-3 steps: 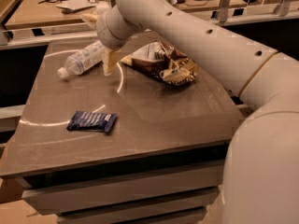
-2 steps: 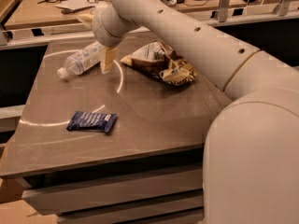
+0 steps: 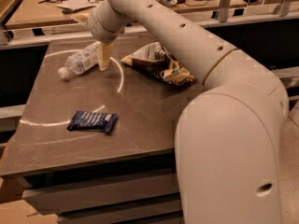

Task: Move blue plastic bottle near rxbar blueberry

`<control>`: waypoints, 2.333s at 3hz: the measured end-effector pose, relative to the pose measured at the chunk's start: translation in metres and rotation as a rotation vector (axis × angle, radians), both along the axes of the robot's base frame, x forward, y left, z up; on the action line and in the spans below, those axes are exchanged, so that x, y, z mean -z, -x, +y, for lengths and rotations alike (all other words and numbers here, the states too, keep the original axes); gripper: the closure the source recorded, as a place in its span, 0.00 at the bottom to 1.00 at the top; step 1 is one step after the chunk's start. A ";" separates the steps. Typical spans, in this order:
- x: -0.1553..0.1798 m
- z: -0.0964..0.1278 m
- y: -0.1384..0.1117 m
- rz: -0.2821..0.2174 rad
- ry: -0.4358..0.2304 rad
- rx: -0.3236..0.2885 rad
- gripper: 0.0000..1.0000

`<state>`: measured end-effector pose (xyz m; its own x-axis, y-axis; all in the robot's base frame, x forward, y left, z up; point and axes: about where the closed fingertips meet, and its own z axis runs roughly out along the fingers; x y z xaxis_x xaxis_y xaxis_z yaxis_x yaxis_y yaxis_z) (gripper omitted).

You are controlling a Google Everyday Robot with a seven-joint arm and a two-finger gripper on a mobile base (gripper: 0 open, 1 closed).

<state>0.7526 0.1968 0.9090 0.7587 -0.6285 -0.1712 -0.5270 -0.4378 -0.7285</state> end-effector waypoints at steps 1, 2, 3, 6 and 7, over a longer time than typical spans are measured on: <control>0.008 0.006 -0.004 0.022 0.029 -0.027 0.00; 0.021 0.017 -0.006 0.055 0.051 -0.057 0.03; 0.030 0.029 -0.006 0.082 0.061 -0.094 0.33; 0.050 0.055 0.042 0.383 0.007 -0.394 1.00; 0.023 0.042 0.044 0.371 0.045 -0.337 1.00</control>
Offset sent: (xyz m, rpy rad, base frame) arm 0.0128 0.0169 -0.0227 -0.0669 0.0684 0.0652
